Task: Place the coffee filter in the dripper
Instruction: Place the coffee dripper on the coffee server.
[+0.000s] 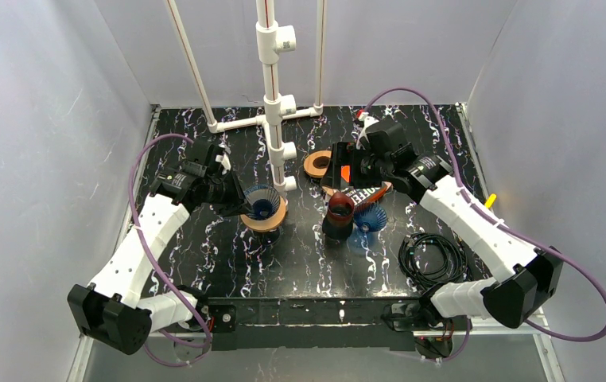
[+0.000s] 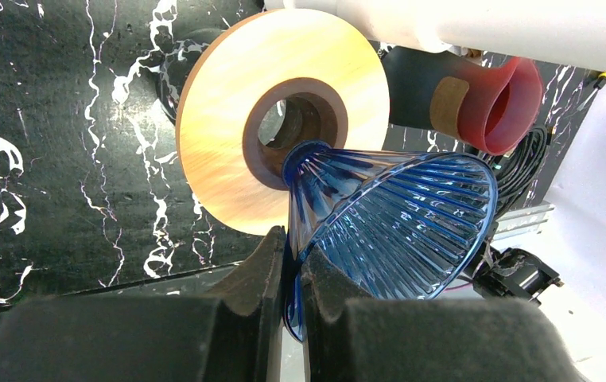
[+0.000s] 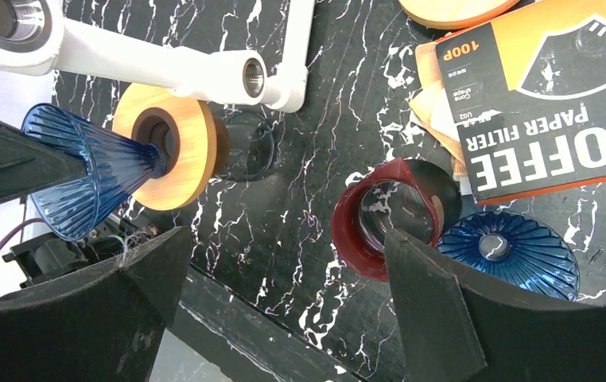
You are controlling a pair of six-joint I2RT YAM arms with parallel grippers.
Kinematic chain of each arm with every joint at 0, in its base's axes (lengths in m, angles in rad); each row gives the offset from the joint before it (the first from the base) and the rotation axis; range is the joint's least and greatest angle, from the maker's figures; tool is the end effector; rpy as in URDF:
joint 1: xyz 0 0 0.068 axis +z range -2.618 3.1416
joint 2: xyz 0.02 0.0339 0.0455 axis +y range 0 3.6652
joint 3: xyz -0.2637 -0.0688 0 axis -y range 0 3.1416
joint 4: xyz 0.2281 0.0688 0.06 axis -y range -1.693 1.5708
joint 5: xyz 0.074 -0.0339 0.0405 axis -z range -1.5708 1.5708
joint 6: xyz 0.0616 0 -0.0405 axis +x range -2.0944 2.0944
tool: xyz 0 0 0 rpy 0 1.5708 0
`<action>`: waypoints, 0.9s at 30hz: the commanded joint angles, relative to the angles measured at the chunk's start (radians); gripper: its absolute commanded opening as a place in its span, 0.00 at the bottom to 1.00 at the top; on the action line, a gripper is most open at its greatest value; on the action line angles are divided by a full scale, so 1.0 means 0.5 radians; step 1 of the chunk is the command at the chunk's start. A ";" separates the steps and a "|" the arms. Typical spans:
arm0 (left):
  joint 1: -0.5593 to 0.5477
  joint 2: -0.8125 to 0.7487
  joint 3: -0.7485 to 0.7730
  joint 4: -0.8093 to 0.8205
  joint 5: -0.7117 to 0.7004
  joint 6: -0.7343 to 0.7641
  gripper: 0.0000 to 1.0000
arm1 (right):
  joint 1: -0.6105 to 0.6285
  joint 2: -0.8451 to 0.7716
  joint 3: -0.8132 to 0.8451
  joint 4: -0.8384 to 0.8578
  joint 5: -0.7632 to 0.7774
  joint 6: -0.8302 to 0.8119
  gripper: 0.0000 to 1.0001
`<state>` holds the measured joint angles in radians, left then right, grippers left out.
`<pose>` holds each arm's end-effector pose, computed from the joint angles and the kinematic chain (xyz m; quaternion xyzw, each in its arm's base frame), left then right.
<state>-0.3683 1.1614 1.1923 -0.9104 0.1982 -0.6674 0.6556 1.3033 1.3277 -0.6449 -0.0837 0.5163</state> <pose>0.2073 -0.0930 0.3189 -0.1063 0.9308 -0.2478 0.2469 0.2244 0.1791 0.3547 -0.0809 0.8850 0.2838 0.3602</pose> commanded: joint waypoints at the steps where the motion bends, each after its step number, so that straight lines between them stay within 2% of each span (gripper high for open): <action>1: 0.014 0.013 -0.012 0.032 -0.053 0.011 0.00 | -0.021 0.022 0.066 0.089 -0.045 -0.049 0.98; 6: 0.019 0.009 0.036 0.063 -0.060 0.033 0.00 | -0.037 0.042 0.078 0.095 -0.068 -0.059 0.98; 16: 0.037 -0.215 -0.032 0.209 -0.207 0.003 0.00 | -0.058 0.071 0.078 0.118 -0.099 -0.060 0.98; 27: 0.044 -0.096 -0.076 0.231 -0.100 -0.018 0.00 | -0.074 0.081 0.058 0.124 -0.131 -0.051 0.98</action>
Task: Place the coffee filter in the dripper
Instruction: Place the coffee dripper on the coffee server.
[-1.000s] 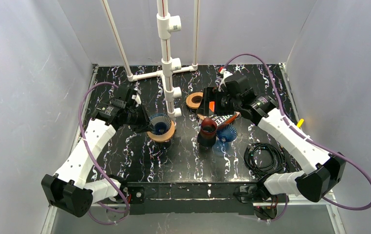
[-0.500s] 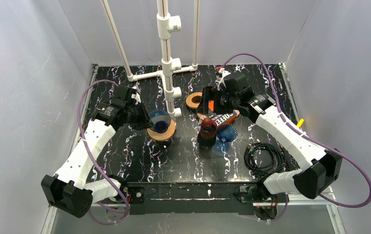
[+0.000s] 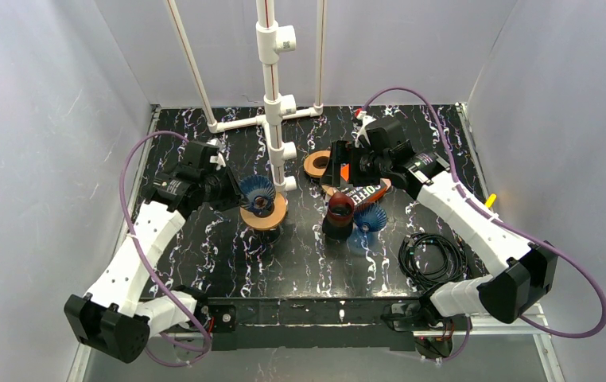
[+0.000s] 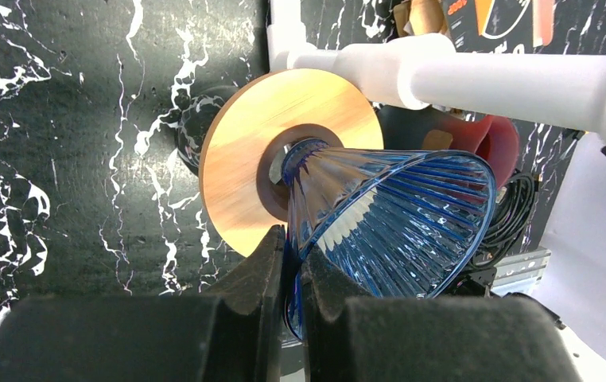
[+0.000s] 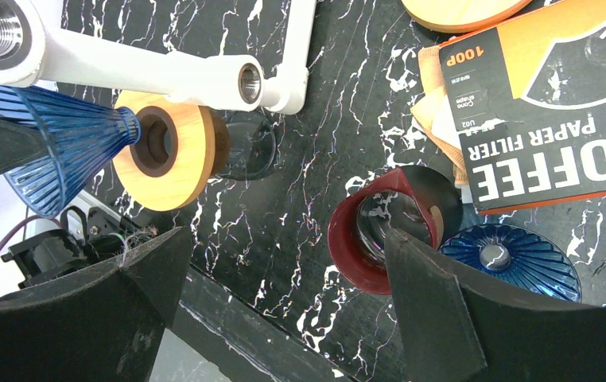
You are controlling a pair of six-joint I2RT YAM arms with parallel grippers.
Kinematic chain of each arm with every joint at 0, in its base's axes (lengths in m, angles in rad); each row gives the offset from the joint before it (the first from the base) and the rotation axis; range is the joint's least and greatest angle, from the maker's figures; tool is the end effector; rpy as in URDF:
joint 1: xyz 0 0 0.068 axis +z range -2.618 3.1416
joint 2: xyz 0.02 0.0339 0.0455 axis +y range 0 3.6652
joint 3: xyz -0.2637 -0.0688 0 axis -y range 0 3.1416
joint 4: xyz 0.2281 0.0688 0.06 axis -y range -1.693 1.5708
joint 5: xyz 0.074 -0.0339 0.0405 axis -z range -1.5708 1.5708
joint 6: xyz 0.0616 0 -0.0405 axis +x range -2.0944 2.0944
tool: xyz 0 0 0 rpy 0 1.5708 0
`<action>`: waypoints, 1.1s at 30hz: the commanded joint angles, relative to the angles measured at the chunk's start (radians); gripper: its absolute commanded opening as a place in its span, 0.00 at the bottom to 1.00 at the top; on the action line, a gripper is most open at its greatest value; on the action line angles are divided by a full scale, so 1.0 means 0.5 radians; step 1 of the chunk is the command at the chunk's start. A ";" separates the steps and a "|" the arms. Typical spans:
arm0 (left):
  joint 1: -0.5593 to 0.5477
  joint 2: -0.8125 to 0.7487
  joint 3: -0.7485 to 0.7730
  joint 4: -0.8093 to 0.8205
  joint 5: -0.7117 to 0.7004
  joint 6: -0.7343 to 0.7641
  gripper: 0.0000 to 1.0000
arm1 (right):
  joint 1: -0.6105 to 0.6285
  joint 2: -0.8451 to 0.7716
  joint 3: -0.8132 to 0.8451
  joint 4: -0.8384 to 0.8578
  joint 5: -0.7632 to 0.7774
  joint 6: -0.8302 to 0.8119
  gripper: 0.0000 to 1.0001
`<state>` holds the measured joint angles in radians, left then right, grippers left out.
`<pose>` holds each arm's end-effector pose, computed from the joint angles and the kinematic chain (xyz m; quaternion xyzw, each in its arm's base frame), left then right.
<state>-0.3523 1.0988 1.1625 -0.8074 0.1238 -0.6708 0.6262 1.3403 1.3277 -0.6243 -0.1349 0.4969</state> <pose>0.2070 -0.0842 0.3313 -0.1204 0.9063 -0.2457 0.3220 0.2359 0.1809 0.3470 -0.0878 0.8871 0.2901 0.3481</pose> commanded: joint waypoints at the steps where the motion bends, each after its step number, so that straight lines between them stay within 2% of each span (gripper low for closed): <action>1: 0.013 0.045 -0.019 0.027 0.061 -0.006 0.00 | -0.016 0.005 0.057 0.083 -0.033 -0.014 0.98; 23: 0.017 0.040 -0.267 0.087 0.161 -0.054 0.00 | -0.053 -0.001 0.035 0.046 -0.042 -0.019 0.98; 31: 0.015 0.064 -0.245 0.096 0.148 -0.058 0.00 | -0.065 -0.010 0.014 0.037 -0.053 -0.027 0.98; 32: 0.016 0.066 -0.227 0.096 0.148 -0.051 0.02 | -0.065 -0.006 0.014 0.037 -0.055 -0.027 0.98; 33: 0.017 0.067 -0.210 0.092 0.146 -0.044 0.11 | -0.065 -0.003 0.014 0.036 -0.057 -0.025 0.98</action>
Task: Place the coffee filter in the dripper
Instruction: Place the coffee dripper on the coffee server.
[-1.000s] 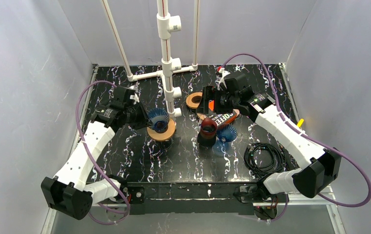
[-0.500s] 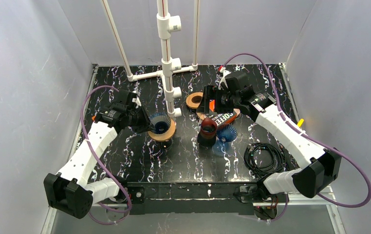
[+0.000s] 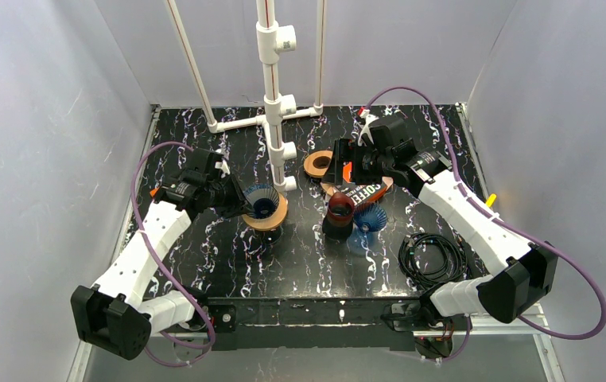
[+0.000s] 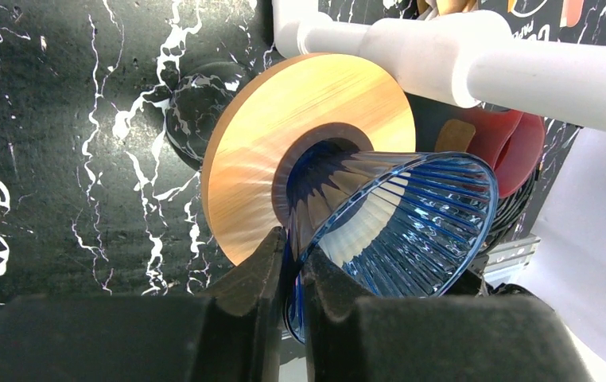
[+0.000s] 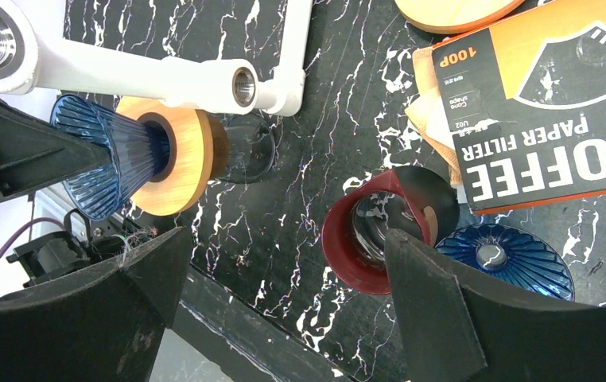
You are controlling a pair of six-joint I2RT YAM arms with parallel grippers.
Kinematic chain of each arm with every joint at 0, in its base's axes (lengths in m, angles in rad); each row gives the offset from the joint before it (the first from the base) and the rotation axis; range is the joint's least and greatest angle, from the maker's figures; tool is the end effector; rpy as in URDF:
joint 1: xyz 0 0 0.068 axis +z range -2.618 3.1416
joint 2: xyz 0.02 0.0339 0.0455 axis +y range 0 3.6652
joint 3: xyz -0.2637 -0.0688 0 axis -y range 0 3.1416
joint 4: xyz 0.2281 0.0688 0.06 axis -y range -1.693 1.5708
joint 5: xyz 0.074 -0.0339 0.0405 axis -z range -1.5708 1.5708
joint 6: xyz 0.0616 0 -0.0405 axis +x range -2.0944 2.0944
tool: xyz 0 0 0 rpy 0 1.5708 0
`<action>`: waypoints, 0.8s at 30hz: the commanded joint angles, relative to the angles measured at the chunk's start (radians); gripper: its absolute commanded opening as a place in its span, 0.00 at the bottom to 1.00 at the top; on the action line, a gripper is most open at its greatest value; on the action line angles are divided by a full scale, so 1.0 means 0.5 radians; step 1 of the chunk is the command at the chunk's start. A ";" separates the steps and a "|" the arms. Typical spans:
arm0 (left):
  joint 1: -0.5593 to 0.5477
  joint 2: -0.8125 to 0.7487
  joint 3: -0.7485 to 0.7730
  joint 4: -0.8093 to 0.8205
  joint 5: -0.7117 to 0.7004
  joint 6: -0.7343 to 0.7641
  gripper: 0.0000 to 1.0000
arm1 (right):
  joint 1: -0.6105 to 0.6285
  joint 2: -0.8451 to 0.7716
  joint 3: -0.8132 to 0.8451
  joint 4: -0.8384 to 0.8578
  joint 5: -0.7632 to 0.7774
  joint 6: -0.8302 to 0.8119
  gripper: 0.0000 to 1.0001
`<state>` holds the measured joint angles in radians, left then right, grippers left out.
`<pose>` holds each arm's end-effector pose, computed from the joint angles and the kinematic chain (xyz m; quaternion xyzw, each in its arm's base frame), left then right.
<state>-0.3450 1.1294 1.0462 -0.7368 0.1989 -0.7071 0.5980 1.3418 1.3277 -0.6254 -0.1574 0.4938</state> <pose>0.2136 -0.0897 0.2945 -0.1309 0.9172 -0.2631 0.2691 0.2402 0.1753 0.3466 -0.0816 0.8877 0.2924 0.3461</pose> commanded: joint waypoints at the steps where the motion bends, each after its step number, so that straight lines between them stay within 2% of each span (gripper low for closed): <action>1: 0.002 0.005 0.041 -0.055 -0.007 0.033 0.19 | -0.011 -0.003 0.013 0.039 -0.013 -0.018 0.98; 3: 0.002 -0.005 0.074 -0.067 -0.016 0.045 0.31 | -0.012 0.006 0.015 0.039 -0.019 -0.017 0.98; 5: 0.002 -0.018 0.109 -0.083 -0.033 0.049 0.37 | -0.015 0.015 0.019 0.034 -0.026 -0.015 0.98; 14: 0.005 -0.089 0.178 -0.100 -0.051 0.019 0.42 | -0.046 0.026 0.041 -0.114 0.121 -0.128 0.98; 19: 0.007 -0.139 0.226 -0.176 -0.111 0.086 0.50 | -0.086 0.125 0.061 -0.257 0.145 -0.225 0.98; 24: 0.010 -0.204 0.291 -0.298 -0.157 0.191 0.65 | -0.115 0.232 0.111 -0.392 0.194 -0.339 0.98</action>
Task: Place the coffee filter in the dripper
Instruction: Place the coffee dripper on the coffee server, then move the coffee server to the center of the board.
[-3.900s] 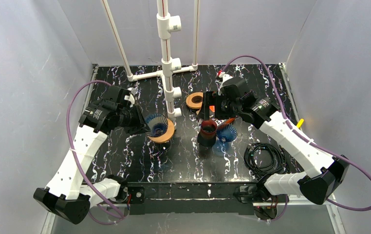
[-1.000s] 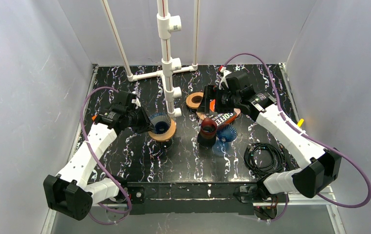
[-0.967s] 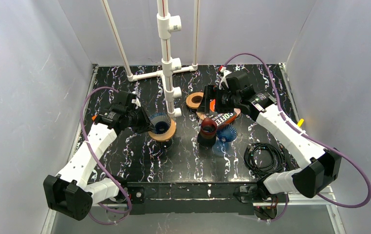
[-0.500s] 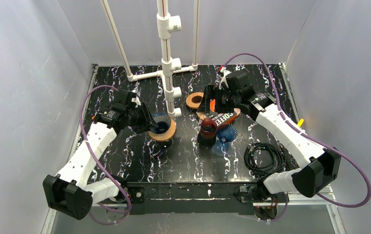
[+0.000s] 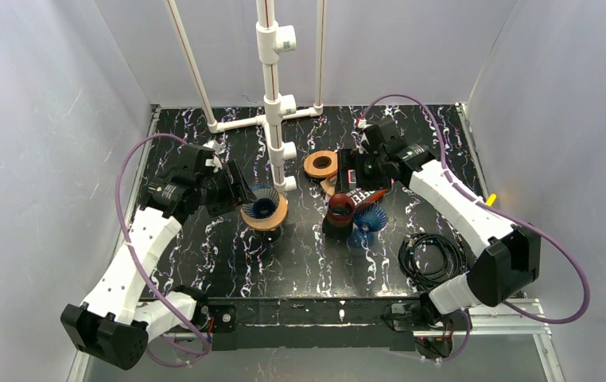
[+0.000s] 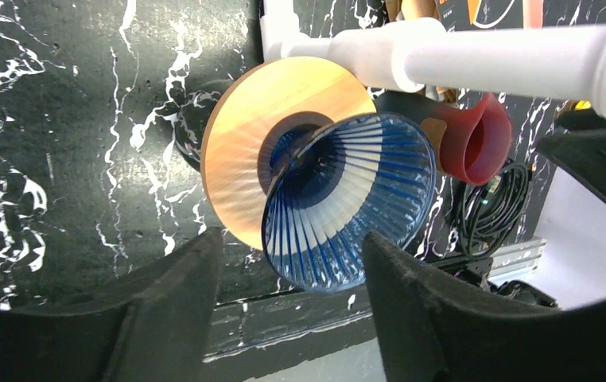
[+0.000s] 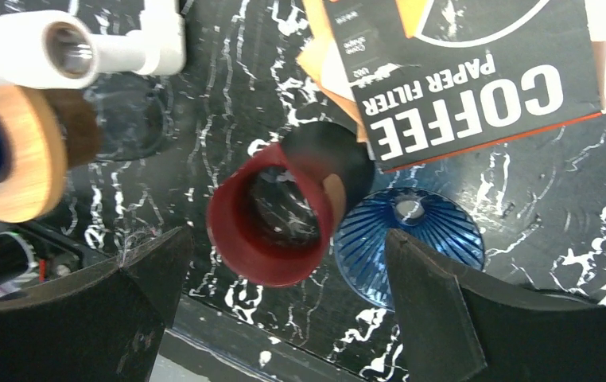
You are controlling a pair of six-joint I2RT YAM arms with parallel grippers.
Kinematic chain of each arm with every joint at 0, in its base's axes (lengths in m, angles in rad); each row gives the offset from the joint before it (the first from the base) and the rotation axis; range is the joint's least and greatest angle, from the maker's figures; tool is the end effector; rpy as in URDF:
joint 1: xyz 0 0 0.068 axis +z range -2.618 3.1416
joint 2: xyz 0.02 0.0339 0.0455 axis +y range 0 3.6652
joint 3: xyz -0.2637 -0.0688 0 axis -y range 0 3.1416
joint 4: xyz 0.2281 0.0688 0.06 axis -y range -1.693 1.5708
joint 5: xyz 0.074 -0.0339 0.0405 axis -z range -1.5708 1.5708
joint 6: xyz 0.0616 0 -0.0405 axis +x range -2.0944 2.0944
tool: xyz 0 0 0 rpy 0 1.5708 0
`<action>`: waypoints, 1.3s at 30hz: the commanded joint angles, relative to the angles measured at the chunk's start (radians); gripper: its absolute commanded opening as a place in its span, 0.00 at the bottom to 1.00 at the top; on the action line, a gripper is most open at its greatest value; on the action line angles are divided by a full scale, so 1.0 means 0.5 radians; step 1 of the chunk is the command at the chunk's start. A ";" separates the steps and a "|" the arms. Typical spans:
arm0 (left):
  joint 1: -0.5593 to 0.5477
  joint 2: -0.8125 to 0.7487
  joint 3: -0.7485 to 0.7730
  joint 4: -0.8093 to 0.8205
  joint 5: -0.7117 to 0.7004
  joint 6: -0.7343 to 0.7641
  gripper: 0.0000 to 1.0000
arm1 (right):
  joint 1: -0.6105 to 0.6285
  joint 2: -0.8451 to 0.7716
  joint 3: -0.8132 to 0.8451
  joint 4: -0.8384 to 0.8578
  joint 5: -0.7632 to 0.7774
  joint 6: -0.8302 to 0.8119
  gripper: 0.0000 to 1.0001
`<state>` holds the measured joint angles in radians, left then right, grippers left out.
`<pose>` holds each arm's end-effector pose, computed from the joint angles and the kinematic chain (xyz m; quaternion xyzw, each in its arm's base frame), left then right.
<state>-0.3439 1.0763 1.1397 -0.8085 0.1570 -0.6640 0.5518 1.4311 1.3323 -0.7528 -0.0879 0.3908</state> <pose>0.2018 -0.0825 0.3285 -0.1145 0.9065 -0.2560 0.3156 0.2572 0.1647 0.3100 -0.0906 0.9309 0.1963 0.2946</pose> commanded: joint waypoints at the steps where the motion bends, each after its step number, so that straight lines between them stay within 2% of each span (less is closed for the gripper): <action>1: 0.008 -0.114 0.110 -0.177 -0.071 0.122 0.68 | -0.026 0.080 0.104 -0.159 0.047 -0.146 0.98; 5: 0.009 -0.195 0.127 -0.220 -0.052 0.178 0.76 | -0.030 0.165 0.081 -0.210 0.001 -0.184 0.96; 13: 0.010 -0.330 0.146 -0.268 -0.023 0.175 0.87 | -0.032 0.285 0.052 -0.213 -0.063 -0.263 0.72; 24: 0.009 -0.368 0.206 -0.256 0.008 0.141 0.88 | -0.030 0.388 0.116 -0.337 -0.008 -0.410 0.47; 30: 0.008 -0.352 0.288 -0.247 -0.002 0.128 0.88 | -0.030 0.379 0.125 -0.393 0.044 -0.470 0.42; 36: 0.009 -0.312 0.363 -0.249 0.000 0.160 0.88 | -0.030 0.373 0.145 -0.475 0.142 -0.517 0.28; 39: 0.007 -0.276 0.421 -0.268 0.008 0.167 0.88 | -0.030 0.344 0.127 -0.497 0.194 -0.514 0.27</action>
<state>-0.3439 0.9226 1.2942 -0.9218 0.1471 -0.5961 0.5426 1.6310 1.3643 -0.9539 -0.0463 0.1589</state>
